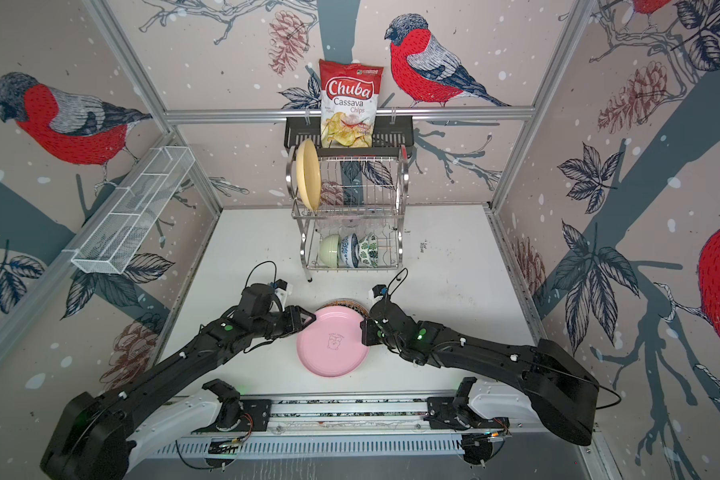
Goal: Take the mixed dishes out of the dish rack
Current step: 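Lower the pink plate onto the patterned plate with both grippers holding its rim, then open both grippers and release the pink plate on the stack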
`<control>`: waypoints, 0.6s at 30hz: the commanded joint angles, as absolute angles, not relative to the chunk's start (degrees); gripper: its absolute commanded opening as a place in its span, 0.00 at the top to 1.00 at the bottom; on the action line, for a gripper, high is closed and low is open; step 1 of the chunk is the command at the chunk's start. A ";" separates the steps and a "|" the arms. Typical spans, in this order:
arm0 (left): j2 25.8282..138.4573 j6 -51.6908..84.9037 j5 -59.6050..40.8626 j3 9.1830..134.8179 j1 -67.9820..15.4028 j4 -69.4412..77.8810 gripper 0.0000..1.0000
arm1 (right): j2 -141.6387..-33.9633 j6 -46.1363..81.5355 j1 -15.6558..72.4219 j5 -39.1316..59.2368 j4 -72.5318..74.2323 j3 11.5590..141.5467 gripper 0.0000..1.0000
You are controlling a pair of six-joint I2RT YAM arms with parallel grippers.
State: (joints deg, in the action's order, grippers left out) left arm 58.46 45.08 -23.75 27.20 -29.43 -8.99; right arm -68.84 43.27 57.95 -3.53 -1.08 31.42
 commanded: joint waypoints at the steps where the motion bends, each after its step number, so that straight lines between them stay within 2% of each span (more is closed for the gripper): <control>1: 60.62 46.18 -21.62 26.27 -30.49 -2.11 0.56 | -69.38 42.45 56.74 -4.61 2.02 30.65 1.00; 5: 63.12 46.97 -20.89 25.83 -30.67 -0.01 0.41 | -70.55 42.24 54.54 -4.68 4.84 29.59 1.00; 8: 63.66 45.89 -19.36 26.68 -30.67 -1.05 0.33 | -71.54 41.93 53.32 -4.87 7.55 29.18 1.00; 18: 62.88 45.94 -13.56 28.29 -30.33 -3.87 0.28 | -79.20 41.09 54.29 -6.78 11.51 32.01 1.00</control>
State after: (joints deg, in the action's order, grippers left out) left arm 63.13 46.22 -15.90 27.79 -30.55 -3.84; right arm -78.26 41.93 53.65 -5.54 7.70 30.87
